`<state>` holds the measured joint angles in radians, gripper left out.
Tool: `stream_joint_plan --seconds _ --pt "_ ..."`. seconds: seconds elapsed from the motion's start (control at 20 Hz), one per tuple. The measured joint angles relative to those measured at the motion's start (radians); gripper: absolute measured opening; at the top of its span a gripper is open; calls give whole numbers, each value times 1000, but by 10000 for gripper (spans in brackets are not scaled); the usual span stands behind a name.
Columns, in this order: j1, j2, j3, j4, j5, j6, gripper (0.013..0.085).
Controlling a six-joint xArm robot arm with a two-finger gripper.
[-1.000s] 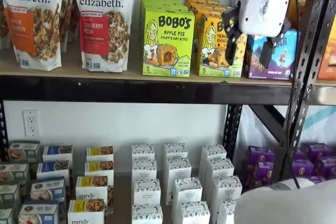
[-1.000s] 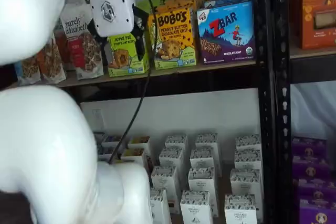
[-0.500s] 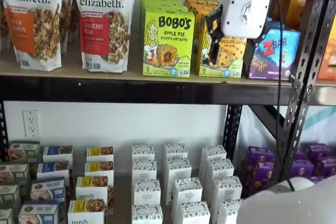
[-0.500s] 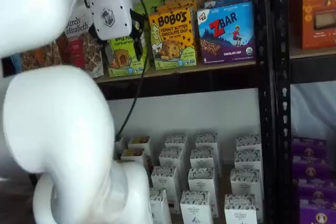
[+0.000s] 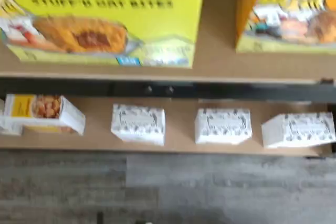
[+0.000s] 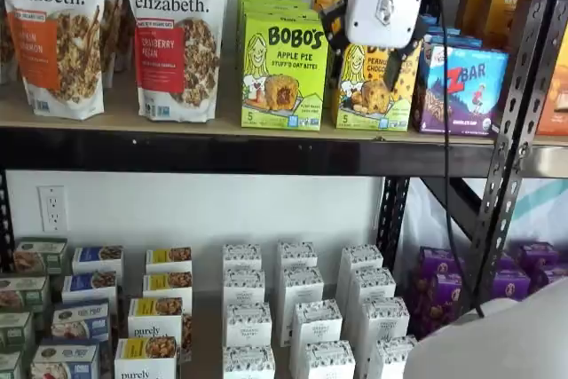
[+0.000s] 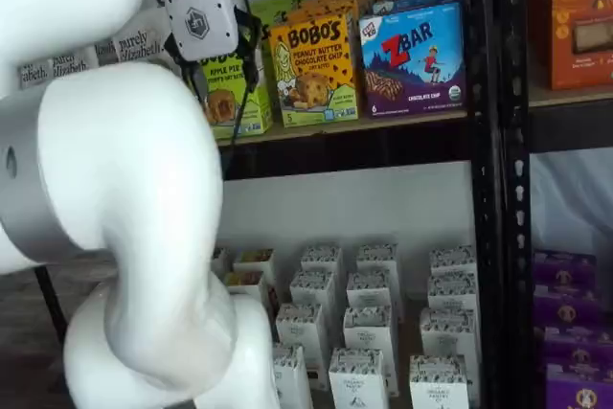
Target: Pick the green box on the top shelf, the fourth from the left
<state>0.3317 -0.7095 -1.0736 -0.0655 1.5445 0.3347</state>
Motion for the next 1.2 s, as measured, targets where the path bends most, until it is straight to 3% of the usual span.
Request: stream_joint_plan --seconds 0.7,1.2 --pt "22 200 -175 -26 -70 25 850" --pt "11 286 -276 1 -64 11 850"
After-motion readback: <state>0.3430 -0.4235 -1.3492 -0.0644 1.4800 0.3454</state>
